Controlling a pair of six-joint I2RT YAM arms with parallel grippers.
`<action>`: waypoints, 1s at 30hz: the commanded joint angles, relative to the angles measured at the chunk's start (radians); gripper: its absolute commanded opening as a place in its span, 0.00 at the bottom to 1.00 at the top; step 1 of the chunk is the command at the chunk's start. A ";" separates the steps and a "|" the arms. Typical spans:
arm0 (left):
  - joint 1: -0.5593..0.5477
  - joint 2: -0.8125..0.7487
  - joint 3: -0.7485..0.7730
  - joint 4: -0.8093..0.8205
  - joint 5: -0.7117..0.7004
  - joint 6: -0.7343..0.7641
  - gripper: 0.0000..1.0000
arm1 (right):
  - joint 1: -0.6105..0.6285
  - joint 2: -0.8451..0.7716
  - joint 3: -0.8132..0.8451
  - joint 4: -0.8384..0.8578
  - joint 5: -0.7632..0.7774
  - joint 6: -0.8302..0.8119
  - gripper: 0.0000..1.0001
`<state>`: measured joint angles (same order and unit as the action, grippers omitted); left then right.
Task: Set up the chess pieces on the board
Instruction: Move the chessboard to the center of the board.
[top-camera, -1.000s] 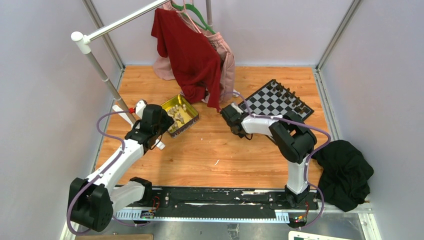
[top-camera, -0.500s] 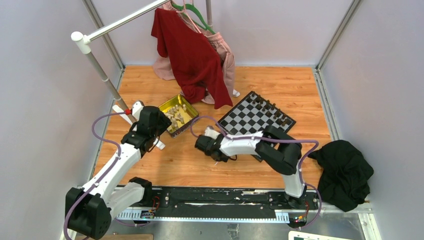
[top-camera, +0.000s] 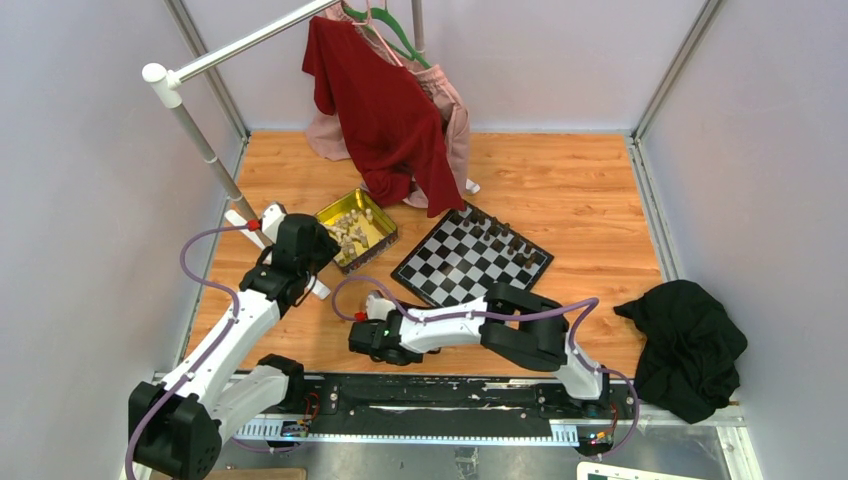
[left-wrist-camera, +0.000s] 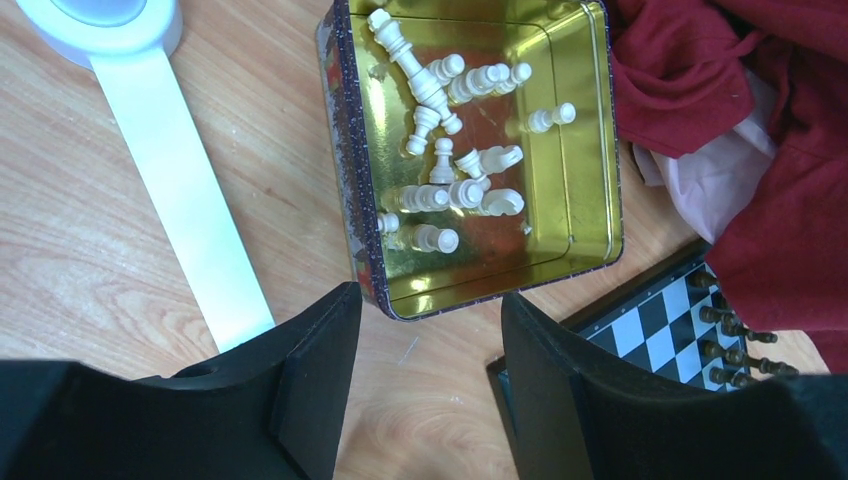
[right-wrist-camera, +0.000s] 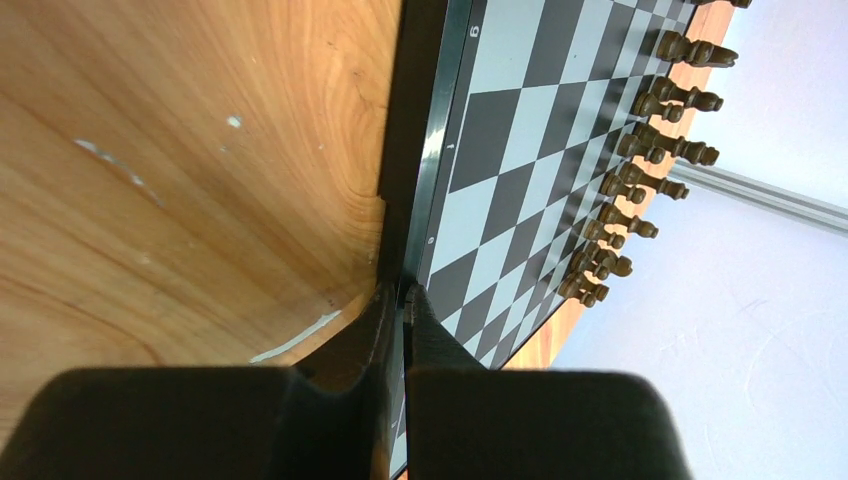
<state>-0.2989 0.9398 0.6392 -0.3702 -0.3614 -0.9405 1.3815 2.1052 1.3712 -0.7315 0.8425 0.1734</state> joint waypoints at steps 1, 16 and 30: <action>-0.006 -0.011 0.023 -0.011 -0.021 0.019 0.59 | 0.031 0.053 0.051 -0.025 -0.055 0.056 0.00; -0.006 0.015 0.057 -0.014 -0.007 0.116 0.70 | 0.042 0.002 0.118 -0.168 0.037 0.173 0.49; -0.006 0.073 0.128 -0.048 -0.108 0.233 0.77 | 0.048 -0.220 0.130 -0.089 0.013 0.103 0.53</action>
<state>-0.2989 0.9749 0.7204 -0.4099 -0.3985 -0.7528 1.4319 1.9461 1.4803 -0.8570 0.8627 0.3042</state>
